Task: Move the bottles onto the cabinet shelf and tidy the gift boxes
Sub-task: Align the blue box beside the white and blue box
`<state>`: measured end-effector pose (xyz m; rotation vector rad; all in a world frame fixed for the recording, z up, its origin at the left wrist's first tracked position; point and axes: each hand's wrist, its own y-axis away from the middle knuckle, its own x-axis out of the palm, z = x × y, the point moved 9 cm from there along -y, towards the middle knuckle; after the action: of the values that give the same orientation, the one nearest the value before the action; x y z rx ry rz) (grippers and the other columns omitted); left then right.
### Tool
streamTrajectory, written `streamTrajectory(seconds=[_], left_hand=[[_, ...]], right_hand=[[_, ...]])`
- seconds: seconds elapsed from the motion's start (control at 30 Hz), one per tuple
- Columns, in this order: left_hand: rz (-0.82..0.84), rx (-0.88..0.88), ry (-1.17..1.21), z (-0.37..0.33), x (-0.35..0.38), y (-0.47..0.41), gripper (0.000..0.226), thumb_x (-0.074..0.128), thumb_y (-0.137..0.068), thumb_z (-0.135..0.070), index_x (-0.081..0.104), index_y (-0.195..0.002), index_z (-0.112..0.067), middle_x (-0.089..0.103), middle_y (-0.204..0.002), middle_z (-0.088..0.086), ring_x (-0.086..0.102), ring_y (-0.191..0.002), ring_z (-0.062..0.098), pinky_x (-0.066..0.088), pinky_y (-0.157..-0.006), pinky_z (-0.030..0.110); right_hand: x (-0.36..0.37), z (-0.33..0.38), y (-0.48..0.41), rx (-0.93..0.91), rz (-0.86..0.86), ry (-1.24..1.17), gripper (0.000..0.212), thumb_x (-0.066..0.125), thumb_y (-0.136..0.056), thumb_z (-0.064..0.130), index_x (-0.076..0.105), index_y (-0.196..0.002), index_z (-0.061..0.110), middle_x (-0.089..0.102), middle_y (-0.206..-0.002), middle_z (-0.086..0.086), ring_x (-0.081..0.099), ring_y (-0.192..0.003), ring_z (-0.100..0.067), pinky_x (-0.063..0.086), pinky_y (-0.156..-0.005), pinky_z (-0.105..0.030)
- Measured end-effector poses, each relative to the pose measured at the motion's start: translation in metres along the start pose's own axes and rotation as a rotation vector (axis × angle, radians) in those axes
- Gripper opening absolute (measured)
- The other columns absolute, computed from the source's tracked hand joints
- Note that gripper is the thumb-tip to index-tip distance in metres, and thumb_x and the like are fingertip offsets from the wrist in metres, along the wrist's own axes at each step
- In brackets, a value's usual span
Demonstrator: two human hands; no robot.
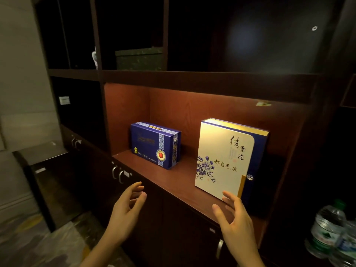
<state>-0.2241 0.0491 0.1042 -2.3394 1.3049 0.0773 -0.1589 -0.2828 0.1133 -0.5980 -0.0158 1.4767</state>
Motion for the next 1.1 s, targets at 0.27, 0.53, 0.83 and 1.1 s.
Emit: streamTrajectory(seconds=[0.27, 0.53, 0.83, 1.1], left_hand=[[0.033, -0.009, 0.032, 0.04, -0.016, -0.069, 0.041, 0.058, -0.095, -0.038, 0.052, -0.136, -0.035, 0.062, -0.123, -0.016, 0.059, -0.11, -0.003, 0.047, -0.087, 0.017], [0.017, -0.018, 0.02, 0.083, -0.031, -0.144, 0.036, 0.059, -0.097, -0.032, 0.05, -0.13, -0.039, 0.062, -0.119, -0.017, 0.057, -0.109, -0.01, 0.046, -0.085, 0.012], [0.015, -0.091, 0.018, 0.155, -0.017, -0.26, 0.037, 0.059, -0.097, -0.028, 0.053, -0.133, -0.032, 0.061, -0.124, -0.011, 0.06, -0.112, 0.002, 0.046, -0.089, 0.014], [-0.021, -0.111, -0.048, 0.2, -0.019, -0.378, 0.046, 0.058, -0.098, -0.029, 0.048, -0.142, -0.022, 0.055, -0.136, -0.006, 0.053, -0.121, 0.006, 0.044, -0.098, 0.022]], right_hand=[[0.066, 0.013, -0.045, -0.004, -0.019, 0.065, 0.049, 0.068, -0.085, 0.049, 0.046, -0.129, 0.045, 0.056, -0.122, 0.018, 0.055, -0.116, -0.009, 0.049, -0.096, -0.038], [0.152, 0.012, -0.104, 0.011, 0.045, 0.045, 0.05, 0.071, -0.086, 0.042, 0.048, -0.131, 0.039, 0.057, -0.127, 0.011, 0.055, -0.117, -0.013, 0.049, -0.092, -0.033], [0.244, -0.026, -0.21, 0.042, 0.067, 0.013, 0.055, 0.071, -0.087, 0.038, 0.05, -0.136, 0.028, 0.058, -0.135, 0.002, 0.055, -0.118, -0.015, 0.046, -0.097, -0.032], [0.312, -0.056, -0.305, 0.1, 0.117, 0.038, 0.072, 0.064, -0.077, 0.055, 0.042, -0.141, 0.03, 0.052, -0.143, 0.001, 0.049, -0.118, -0.008, 0.042, -0.086, -0.018]])
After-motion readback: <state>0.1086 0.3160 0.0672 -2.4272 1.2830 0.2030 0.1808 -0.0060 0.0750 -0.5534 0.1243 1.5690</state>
